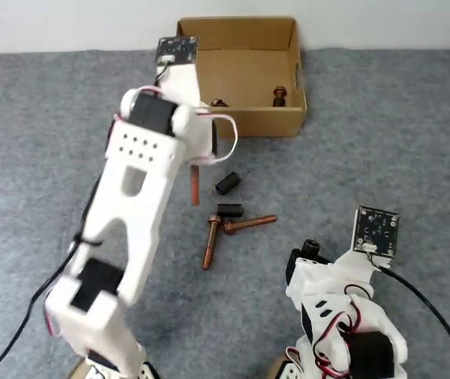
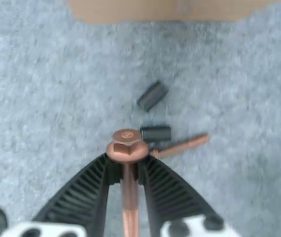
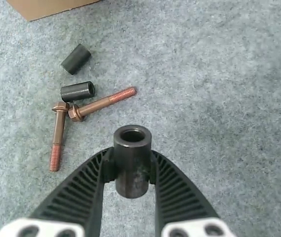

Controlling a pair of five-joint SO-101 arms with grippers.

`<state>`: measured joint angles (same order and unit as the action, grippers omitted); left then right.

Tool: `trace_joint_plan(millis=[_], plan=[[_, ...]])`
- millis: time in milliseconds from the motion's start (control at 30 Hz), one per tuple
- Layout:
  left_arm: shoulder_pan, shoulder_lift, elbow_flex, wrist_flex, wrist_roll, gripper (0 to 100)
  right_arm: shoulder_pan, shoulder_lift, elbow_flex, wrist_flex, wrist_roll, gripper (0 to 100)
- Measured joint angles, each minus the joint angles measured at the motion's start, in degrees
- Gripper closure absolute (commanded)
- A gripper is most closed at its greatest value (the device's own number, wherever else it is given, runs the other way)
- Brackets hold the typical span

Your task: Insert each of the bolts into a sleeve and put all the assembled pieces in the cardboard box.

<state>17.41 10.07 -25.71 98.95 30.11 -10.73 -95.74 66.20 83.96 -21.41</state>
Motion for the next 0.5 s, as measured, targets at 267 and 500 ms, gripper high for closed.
trace_joint_plan(millis=[267, 500], plan=[[0.0, -22.8, 27.8, -12.6, -4.2, 100, 0.0, -0.1, 0.0, 0.0, 0.0, 99.1], [0.0, -46.8, 55.4, -28.7, -9.2, 100, -6.0, -0.1, 0.0, -1.3, 0.0, 99.1]])
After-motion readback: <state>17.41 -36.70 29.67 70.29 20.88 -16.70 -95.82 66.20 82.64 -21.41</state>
